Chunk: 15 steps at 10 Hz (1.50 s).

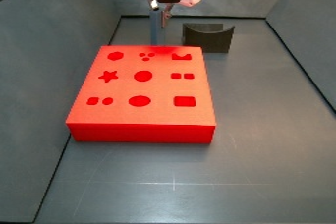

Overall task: Pick up the arch object. Move up. Rotate the arch object. Move to above the board. Insert the arch object.
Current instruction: Pick up the arch object, then move up.

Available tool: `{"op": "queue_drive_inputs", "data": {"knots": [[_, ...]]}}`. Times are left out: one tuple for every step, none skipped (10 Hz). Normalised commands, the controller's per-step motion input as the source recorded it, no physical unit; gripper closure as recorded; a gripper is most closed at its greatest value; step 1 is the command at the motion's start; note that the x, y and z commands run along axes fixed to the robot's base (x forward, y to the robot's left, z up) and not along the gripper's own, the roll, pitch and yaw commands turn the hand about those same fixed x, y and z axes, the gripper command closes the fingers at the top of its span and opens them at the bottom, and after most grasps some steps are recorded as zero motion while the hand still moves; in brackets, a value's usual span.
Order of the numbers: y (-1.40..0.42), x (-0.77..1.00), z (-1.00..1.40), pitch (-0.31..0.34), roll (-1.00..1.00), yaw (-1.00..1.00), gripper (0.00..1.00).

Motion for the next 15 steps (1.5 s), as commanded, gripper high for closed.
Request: {"op": "queue_drive_inputs", "data": {"knots": [[0.0,0.0,0.0,0.0,0.0,0.0,1.0],[0.0,0.0,0.0,0.0,0.0,0.0,1.0],[0.0,0.0,0.0,0.0,0.0,0.0,1.0],[0.0,0.0,0.0,0.0,0.0,0.0,1.0],[0.0,0.0,0.0,0.0,0.0,0.0,1.0],[0.0,0.0,0.0,0.0,0.0,0.0,1.0],[0.0,0.0,0.0,0.0,0.0,0.0,1.0],[0.0,0.0,0.0,0.0,0.0,0.0,1.0],[0.0,0.0,0.0,0.0,0.0,0.0,1.0],[0.0,0.0,0.83,0.0,0.0,0.0,1.0],[0.08,-0.02,0.81,0.011,0.01,-0.02,1.0],[0.07,-0.02,0.71,0.036,0.0,-0.03,1.0],[0.04,-0.01,0.51,0.047,-0.01,-0.03,1.0],[0.03,-0.01,0.35,0.046,-0.02,-0.03,1.0],[0.02,-0.01,0.17,0.046,-0.02,-0.03,1.0]]}}
